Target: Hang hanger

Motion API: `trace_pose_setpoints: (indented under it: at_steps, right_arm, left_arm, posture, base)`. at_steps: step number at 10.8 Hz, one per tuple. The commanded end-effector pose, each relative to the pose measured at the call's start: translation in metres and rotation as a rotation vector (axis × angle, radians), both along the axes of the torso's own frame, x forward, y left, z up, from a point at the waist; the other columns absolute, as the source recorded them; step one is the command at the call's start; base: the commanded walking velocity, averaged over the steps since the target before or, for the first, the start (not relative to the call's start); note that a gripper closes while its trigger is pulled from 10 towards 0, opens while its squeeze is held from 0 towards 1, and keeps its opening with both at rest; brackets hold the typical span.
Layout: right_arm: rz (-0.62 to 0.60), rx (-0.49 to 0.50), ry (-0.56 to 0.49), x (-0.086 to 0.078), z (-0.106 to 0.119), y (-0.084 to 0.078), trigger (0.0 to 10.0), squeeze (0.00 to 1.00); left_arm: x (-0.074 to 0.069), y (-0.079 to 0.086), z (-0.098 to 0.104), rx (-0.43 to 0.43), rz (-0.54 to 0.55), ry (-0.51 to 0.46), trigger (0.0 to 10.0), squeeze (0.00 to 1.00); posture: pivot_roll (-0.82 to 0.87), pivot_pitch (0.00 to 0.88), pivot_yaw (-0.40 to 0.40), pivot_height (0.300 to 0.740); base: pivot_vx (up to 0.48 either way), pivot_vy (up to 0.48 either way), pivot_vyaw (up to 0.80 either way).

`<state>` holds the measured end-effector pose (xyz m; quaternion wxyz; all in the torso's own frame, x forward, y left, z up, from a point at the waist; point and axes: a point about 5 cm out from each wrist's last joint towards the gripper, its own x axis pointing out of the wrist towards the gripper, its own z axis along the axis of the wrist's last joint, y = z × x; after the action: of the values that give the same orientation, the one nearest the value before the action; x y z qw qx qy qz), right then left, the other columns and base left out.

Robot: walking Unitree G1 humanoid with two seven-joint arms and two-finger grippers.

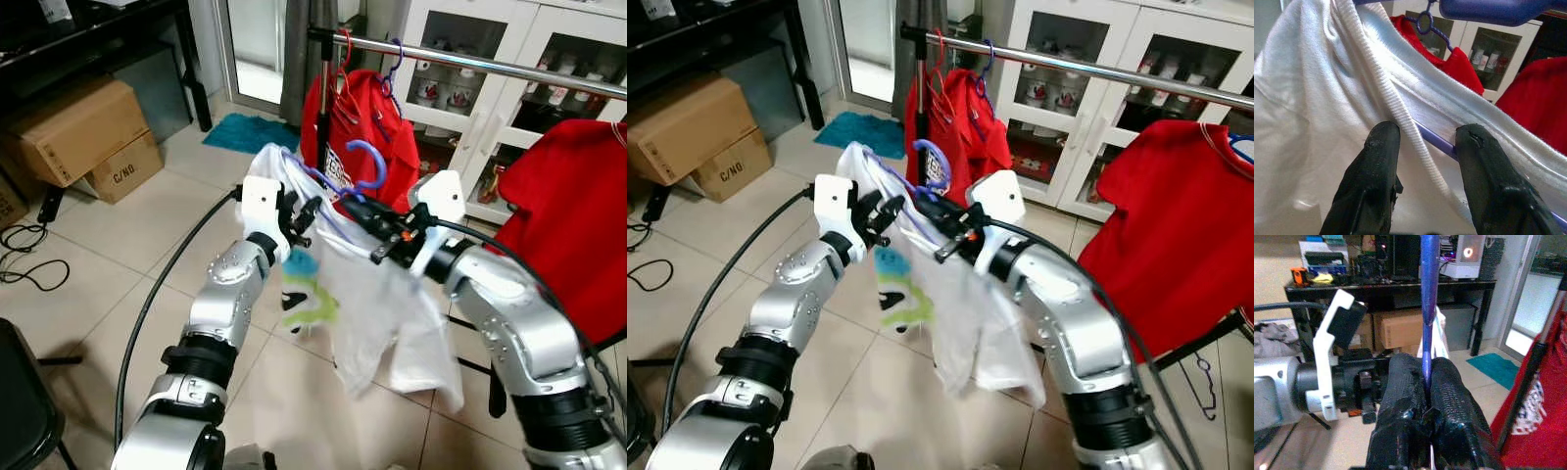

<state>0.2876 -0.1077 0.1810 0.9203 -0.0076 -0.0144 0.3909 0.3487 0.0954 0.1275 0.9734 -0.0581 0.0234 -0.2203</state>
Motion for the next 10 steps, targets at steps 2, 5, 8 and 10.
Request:
trace_pose_setpoints:
  at_steps: [2,5,8,10]
  right_arm:
    - [0.027,0.081,-0.022,-0.001,0.006,-0.003,0.0,0.0]
    - [0.028,0.186,-0.003,0.001,0.013,-0.012,0.0,0.0]
    - [0.011,0.204,-0.004,0.004,0.015,-0.02,0.0,0.0]
    - [0.005,0.209,0.001,0.005,0.014,-0.024,0.0,0.0]
  left_arm:
    - [0.004,0.001,-0.003,0.06,0.054,0.018,10.0,0.0]
    - [0.004,0.009,-0.007,0.089,0.169,0.014,10.0,0.0]
    - [-0.001,0.007,0.0,0.039,0.198,-0.053,0.4,0.0]
    - [-0.004,0.005,0.003,0.038,0.209,-0.088,0.0,0.0]
  posture:
    - [-0.03,0.0,-0.009,0.74]
    - [-0.02,0.0,-0.014,0.74]
    - [-0.03,0.0,-0.016,0.74]
    - [-0.02,0.0,-0.019,0.74]
  base:
    - [0.0,0.0,0.0]
    - [0.0,0.0,0.0]
    - [0.0,0.0,0.0]
    - [0.0,0.0,0.0]
